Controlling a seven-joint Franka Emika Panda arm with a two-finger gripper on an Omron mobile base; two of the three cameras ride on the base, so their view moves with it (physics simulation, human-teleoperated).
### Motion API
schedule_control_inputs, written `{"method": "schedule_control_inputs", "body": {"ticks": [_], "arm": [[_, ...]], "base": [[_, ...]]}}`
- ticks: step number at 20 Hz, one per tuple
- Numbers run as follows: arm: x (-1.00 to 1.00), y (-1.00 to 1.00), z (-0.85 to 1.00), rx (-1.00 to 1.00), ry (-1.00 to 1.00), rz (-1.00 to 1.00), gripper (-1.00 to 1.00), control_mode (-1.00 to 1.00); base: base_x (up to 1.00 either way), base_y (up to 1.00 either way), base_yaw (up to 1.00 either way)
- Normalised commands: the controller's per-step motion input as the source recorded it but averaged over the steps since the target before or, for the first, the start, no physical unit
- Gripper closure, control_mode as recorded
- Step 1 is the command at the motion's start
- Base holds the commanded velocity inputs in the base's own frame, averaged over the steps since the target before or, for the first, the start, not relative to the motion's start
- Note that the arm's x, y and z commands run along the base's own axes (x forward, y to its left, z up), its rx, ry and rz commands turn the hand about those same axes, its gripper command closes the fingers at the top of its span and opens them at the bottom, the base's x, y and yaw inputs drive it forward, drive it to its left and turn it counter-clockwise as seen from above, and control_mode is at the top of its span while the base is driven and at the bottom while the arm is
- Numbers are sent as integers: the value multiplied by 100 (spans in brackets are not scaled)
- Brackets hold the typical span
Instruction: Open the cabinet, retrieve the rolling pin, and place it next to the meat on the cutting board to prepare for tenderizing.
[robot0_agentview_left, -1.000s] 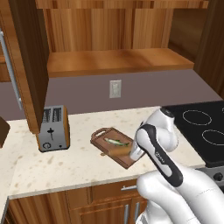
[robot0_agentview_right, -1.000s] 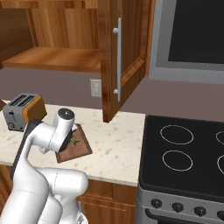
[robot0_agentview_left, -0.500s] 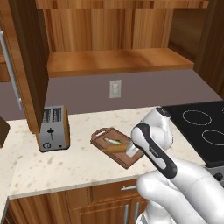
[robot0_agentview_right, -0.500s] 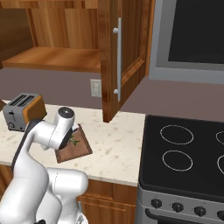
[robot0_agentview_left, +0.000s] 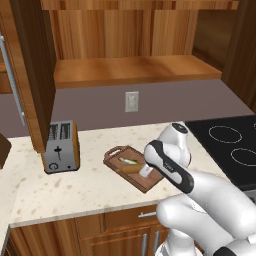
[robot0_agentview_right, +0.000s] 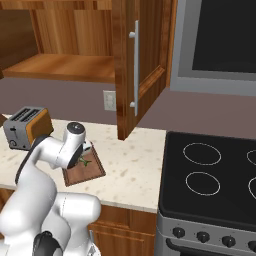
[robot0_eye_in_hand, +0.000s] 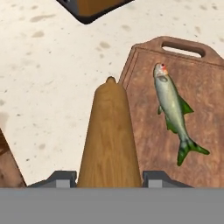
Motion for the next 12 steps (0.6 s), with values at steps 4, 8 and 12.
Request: {"method": "schedule_control_inputs", "body": {"ticks": [4, 8, 12], "arm": [[15, 1, -28, 0, 0, -8, 100, -100], [12, 0, -30, 0, 0, -7, 100, -100], [13, 0, -27, 0, 0, -8, 100, -100]], "base": [[0, 0, 0], [0, 0, 0], [0, 0, 0]]}}
